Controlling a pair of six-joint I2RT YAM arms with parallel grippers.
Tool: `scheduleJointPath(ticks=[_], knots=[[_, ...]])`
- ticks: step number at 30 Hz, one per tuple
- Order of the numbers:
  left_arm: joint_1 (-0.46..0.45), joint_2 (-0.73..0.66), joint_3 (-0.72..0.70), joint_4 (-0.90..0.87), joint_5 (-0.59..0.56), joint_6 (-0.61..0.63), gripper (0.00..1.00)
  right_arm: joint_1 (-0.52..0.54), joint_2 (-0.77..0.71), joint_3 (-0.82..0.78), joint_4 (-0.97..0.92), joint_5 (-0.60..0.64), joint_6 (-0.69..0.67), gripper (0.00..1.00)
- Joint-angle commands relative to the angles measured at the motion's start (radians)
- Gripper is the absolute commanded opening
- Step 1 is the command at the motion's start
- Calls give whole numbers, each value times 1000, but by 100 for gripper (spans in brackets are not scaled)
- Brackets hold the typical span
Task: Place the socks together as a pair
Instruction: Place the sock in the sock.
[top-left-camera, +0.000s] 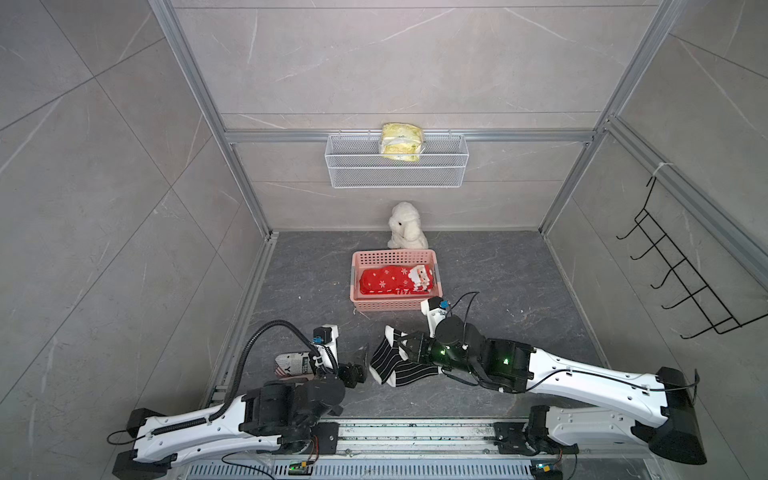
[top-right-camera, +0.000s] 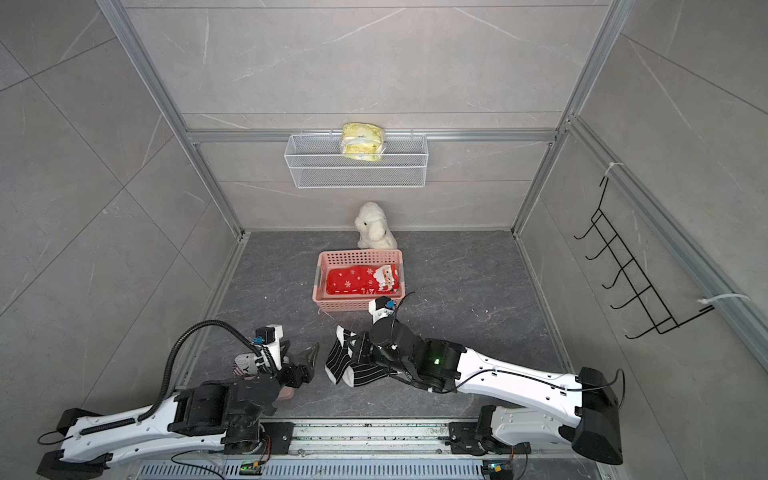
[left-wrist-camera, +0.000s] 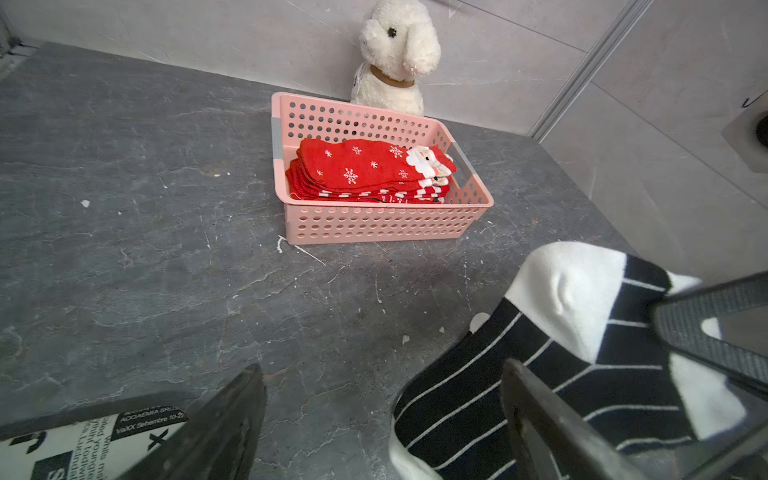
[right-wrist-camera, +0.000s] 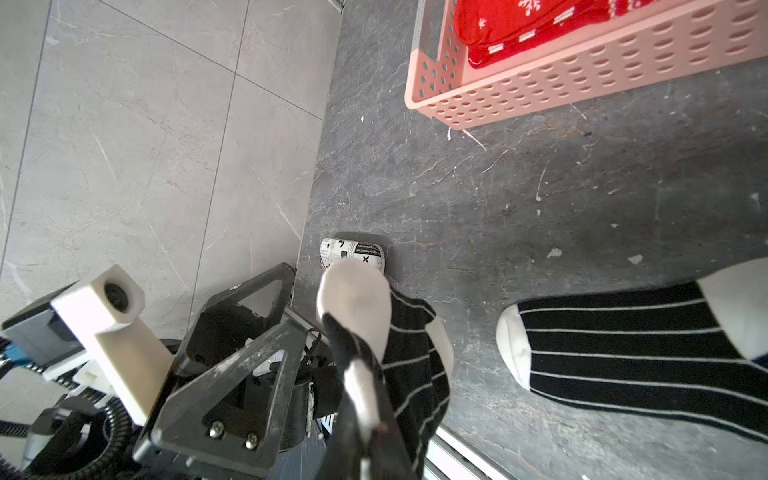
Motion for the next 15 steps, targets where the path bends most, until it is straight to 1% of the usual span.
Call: scheduleJointPath(ticks=[1, 5, 9, 12, 15], knots=[[-1, 48, 46, -19, -69, -70, 87, 4, 19, -30, 91, 1, 75, 0], [-1, 63, 38, -11, -75, -96, 84, 11, 48, -63, 173, -19, 138, 0], [-1, 43, 20, -20, -78, -118, 81, 16, 87, -66, 211, -31, 156, 0], [-1, 27, 18, -35, -75, -132, 79, 17, 95, -70, 216, -23, 156, 0], [-1, 29, 17, -40, -67, -140, 79, 17, 74, -88, 172, 24, 138, 0]])
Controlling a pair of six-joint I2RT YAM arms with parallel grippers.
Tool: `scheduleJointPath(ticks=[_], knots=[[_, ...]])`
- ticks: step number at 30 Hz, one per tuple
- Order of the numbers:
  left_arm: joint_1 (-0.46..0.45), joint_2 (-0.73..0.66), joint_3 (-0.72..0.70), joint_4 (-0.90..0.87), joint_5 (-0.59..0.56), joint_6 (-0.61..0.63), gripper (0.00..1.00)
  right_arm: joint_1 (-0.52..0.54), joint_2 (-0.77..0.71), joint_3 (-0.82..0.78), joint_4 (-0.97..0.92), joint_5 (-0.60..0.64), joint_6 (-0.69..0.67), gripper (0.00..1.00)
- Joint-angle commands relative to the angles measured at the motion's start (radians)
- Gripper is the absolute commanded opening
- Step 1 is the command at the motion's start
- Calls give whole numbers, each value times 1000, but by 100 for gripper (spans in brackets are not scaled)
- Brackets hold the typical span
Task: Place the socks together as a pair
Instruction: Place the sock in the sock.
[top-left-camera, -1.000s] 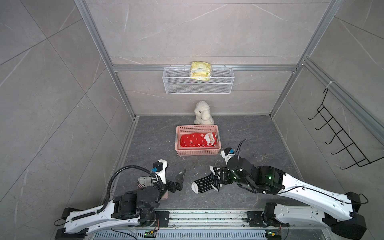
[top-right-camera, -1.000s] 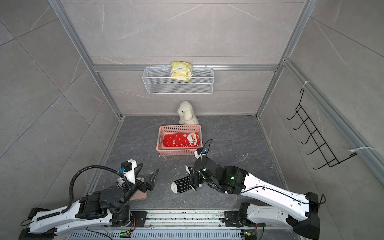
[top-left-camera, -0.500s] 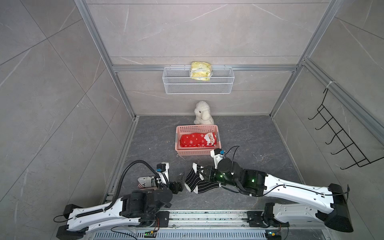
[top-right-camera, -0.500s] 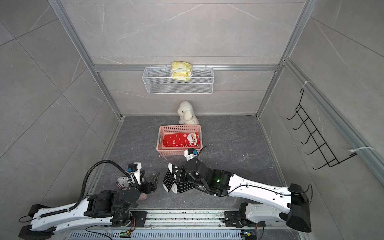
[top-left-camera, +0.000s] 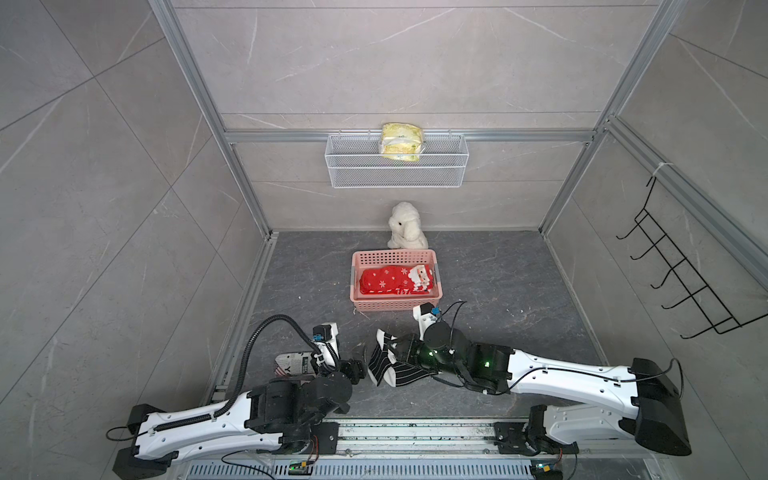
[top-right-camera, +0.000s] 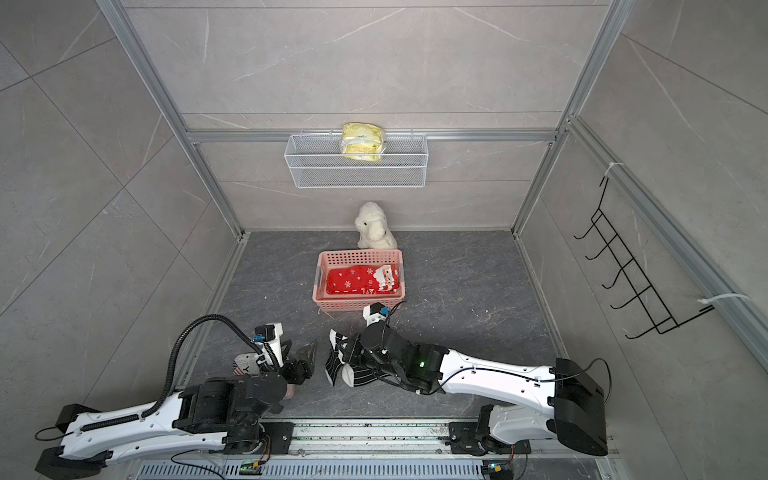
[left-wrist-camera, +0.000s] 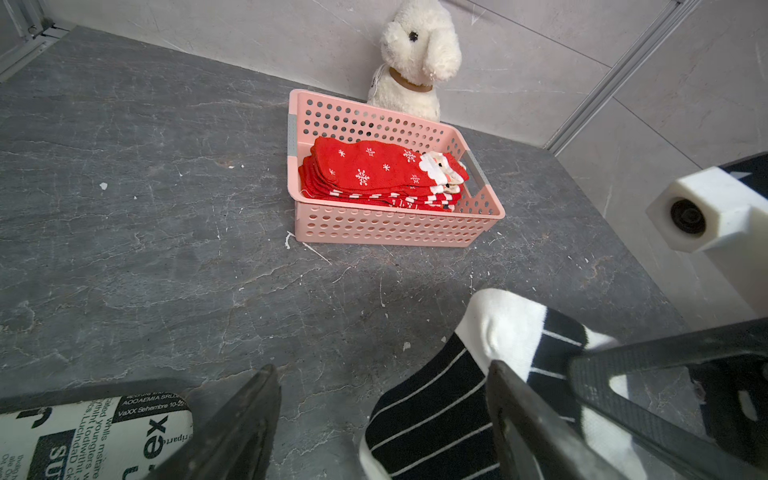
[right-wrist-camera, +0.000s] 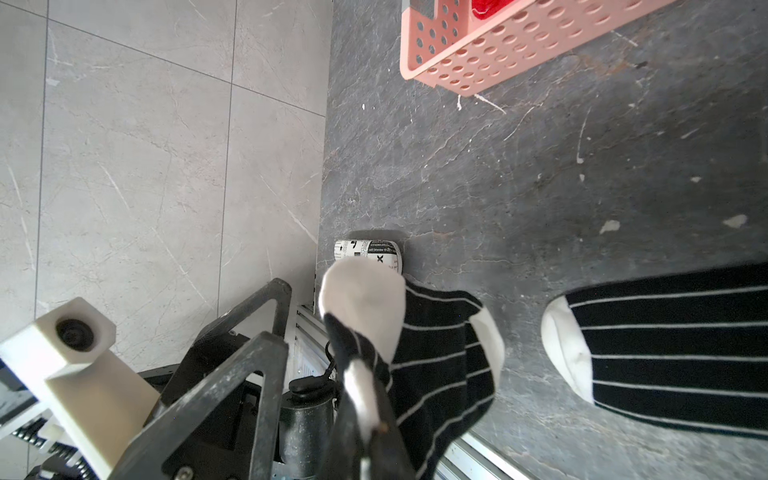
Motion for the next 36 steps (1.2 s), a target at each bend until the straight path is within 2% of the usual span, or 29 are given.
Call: scheduleJointPath(ticks=[1, 6, 11, 16, 23, 25, 27, 29, 31, 36], knots=[[-1, 4, 1, -13, -38, -42, 79, 7, -28, -31, -46, 70, 1, 0], [-2, 68, 16, -5, -23, -49, 78, -18, -92, -135, -168, 171, 1, 0], [-1, 180, 41, 29, 2, -62, 78, -101, -193, -293, -151, 188, 33, 0], [-1, 321, 60, -7, 5, -204, 76, -176, -172, -388, -74, 130, 19, 0], [19, 476, 69, 17, 98, -296, 76, -222, -116, -507, 127, 64, 34, 0], [49, 491, 40, 81, 158, -294, 76, -225, -109, -509, 133, 56, 27, 0], [117, 492, -9, 179, 277, -279, 74, -224, -115, -510, 128, 55, 21, 0], [184, 489, -62, 292, 393, -259, 64, -224, -132, -508, 122, 54, 10, 0], [212, 488, -86, 344, 427, -264, 60, -223, -157, -503, 111, 47, 0, 0], [223, 541, -94, 418, 474, -267, 60, -224, -199, -483, 65, 57, -11, 0]])
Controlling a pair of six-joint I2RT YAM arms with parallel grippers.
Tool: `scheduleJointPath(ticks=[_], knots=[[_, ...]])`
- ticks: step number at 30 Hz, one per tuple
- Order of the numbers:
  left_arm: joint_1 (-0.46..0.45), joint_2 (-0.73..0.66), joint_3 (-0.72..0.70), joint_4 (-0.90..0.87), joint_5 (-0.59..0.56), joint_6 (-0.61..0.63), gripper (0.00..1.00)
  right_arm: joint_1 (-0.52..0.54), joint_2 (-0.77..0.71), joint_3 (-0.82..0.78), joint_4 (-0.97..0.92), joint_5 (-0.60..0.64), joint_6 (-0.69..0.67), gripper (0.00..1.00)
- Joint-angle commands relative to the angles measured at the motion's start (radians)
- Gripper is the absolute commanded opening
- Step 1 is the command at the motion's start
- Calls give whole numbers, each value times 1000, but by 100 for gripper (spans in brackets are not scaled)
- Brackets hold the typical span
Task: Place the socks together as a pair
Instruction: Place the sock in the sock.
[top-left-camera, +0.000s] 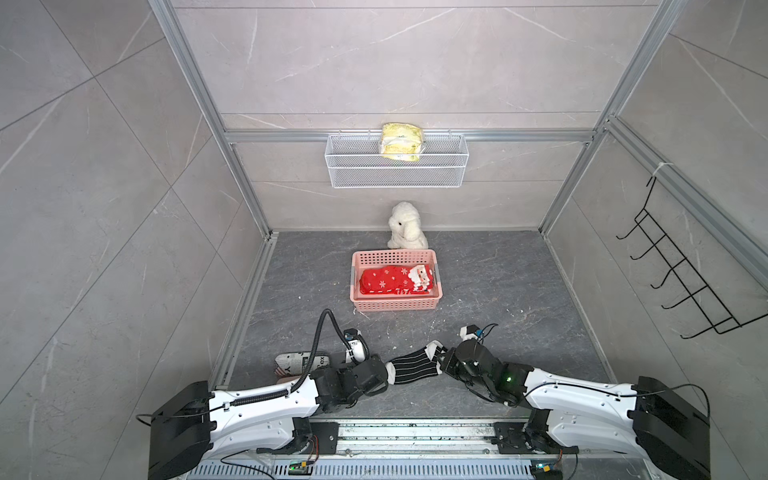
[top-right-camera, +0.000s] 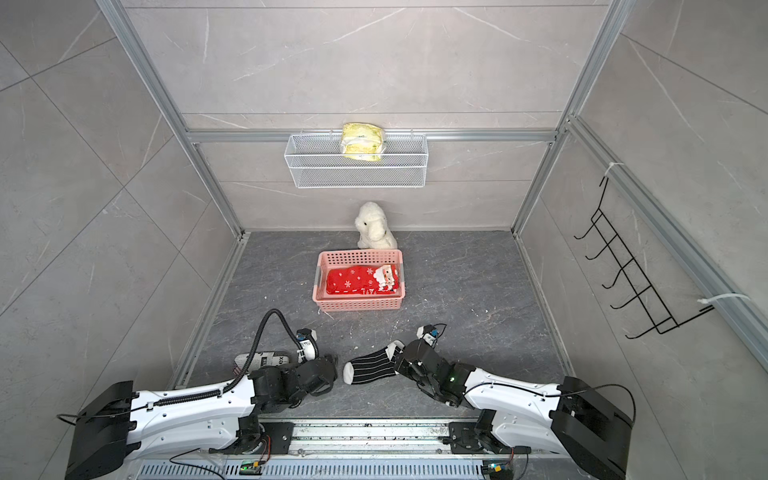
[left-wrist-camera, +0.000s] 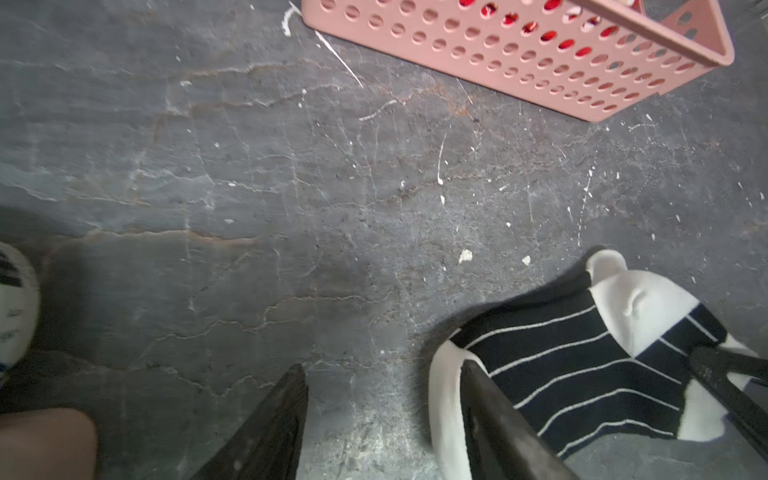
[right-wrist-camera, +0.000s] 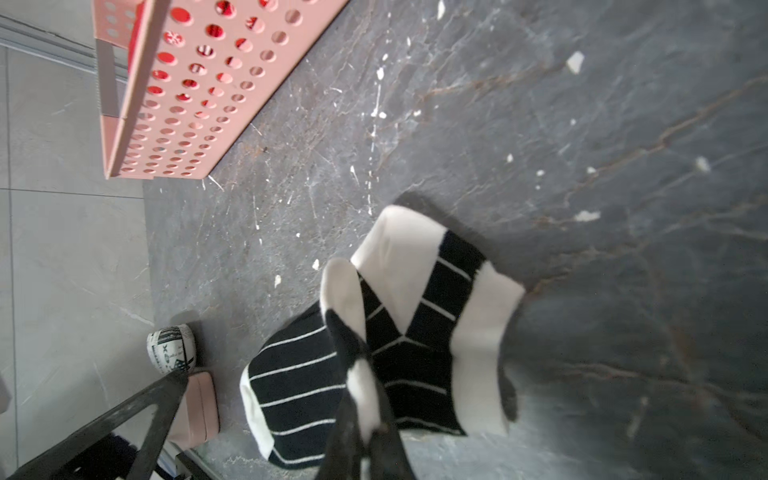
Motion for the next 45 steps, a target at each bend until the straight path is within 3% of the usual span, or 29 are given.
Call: scheduleJointPath(ticks=[1, 3, 6, 13, 17, 23, 33, 39, 45], knots=[[9, 46, 13, 128, 76, -22, 60, -3, -25, 21, -25, 6, -22, 0], [9, 89, 14, 155, 86, -28, 58, -4, -23, 27, -31, 7, -25, 0], [14, 149, 30, 172, 129, -32, 45, -3, -17, 35, -34, 3, -27, 0], [14, 210, 79, 134, 147, -38, 36, -4, -13, 41, -32, 0, -27, 0], [14, 260, 90, 144, 175, -40, 26, -4, -13, 44, -29, -5, -26, 0], [14, 279, 143, 21, 149, -50, 26, -4, -17, 50, -35, -10, -28, 0], [15, 251, 126, 13, 156, -72, 25, -4, -16, 48, -30, -12, -27, 0], [15, 248, 116, 15, 169, -65, 16, -5, -20, 50, -27, -20, -26, 0], [15, 260, 115, 36, 175, -60, 19, -3, -23, 56, -28, -34, -32, 0]])
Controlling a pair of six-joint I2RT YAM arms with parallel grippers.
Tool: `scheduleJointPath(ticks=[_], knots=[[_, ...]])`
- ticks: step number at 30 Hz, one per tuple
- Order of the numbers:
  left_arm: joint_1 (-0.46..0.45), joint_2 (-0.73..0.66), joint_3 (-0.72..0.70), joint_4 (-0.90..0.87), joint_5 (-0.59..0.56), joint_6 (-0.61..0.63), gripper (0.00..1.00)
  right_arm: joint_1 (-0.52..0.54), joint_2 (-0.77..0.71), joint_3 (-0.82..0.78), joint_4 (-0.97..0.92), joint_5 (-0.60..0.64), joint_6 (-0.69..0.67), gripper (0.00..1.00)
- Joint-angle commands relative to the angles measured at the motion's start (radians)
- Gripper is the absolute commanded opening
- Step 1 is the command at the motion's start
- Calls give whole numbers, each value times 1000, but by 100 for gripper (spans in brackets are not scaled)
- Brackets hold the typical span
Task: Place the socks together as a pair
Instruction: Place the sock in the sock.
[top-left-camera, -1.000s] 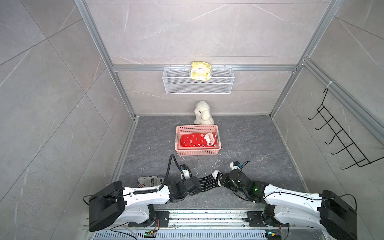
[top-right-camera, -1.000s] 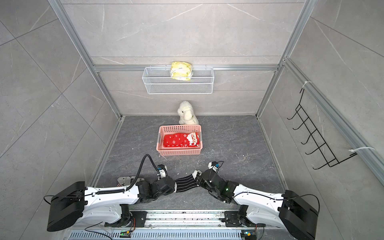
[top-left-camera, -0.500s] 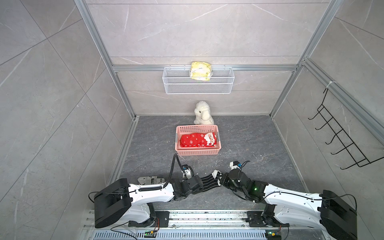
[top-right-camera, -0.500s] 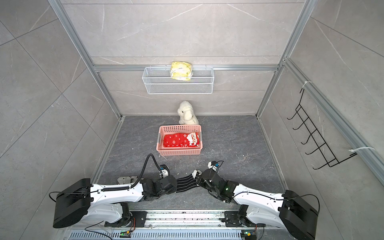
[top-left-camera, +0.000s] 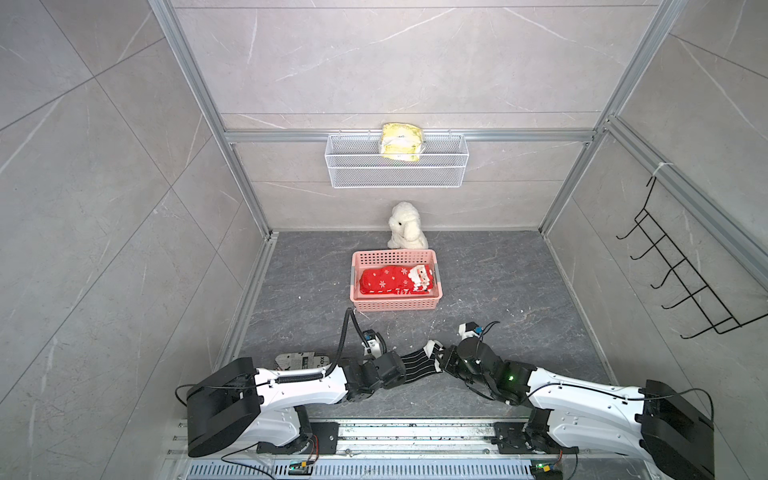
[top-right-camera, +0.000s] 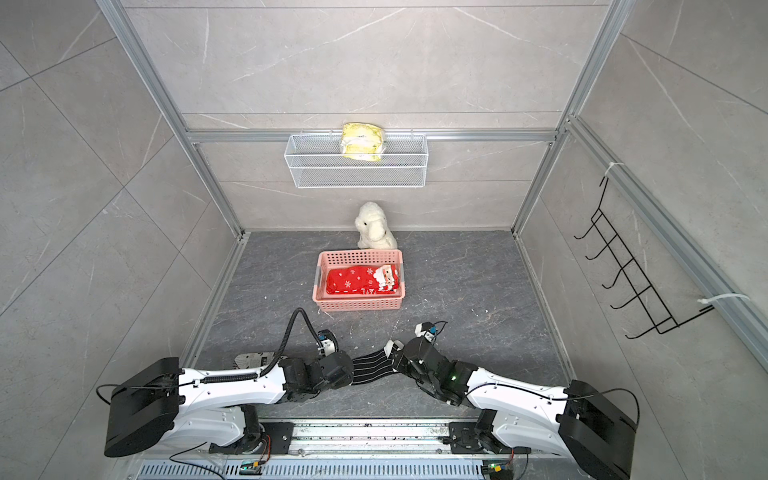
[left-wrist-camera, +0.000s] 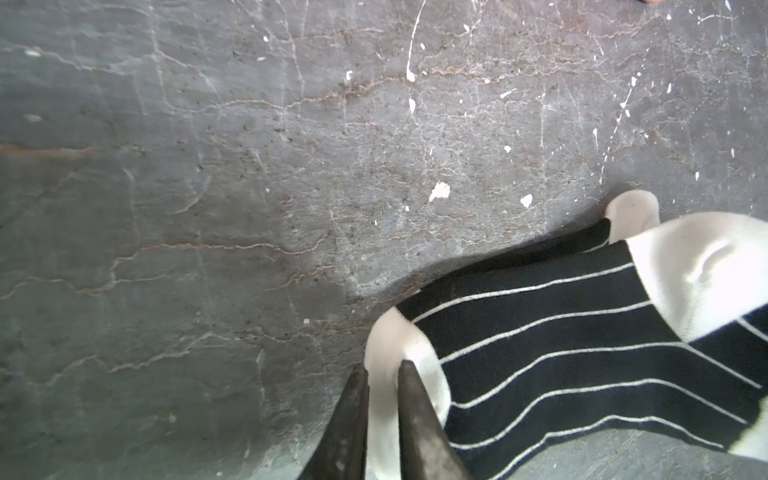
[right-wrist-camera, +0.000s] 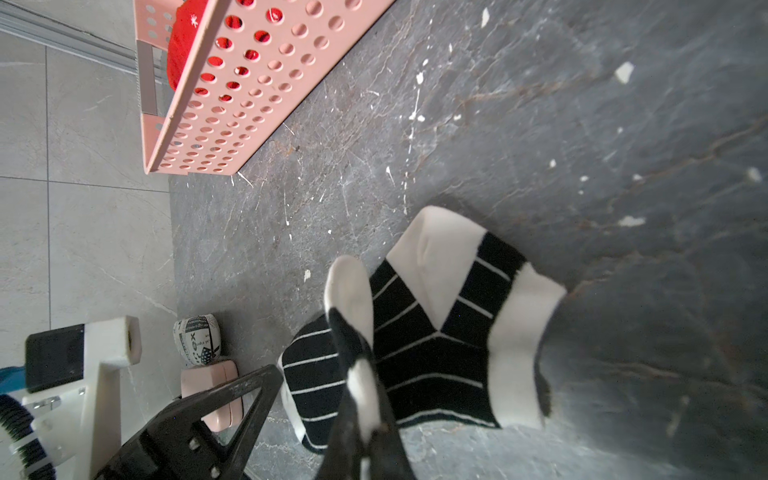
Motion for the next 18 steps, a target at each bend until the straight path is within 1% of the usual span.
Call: scheduleJointPath(ticks=[1, 4, 7, 8, 10, 12, 14, 18], knots=[[4, 2, -2, 12, 4, -4, 20, -4, -8, 30, -10, -12, -24, 0], [4, 12, 2, 19, 7, 0, 21, -4, -11, 30, -10, -12, -24, 0], [3, 23, 7, 23, 10, 6, 19, -4, -15, 30, -13, -12, -24, 0], [3, 25, 7, 28, 13, 8, 17, -3, -15, 31, -12, -13, -24, 0], [4, 28, 10, 32, 16, 10, 9, -3, -19, 33, -16, -15, -28, 0], [2, 24, 17, 31, 18, 16, 7, -4, -23, 36, -20, -18, -30, 0], [3, 9, 27, 8, 13, 26, 0, -4, -30, 43, -22, -25, -43, 0], [3, -36, 39, -11, 6, 42, 0, -3, -61, 61, -41, -35, -73, 0]])
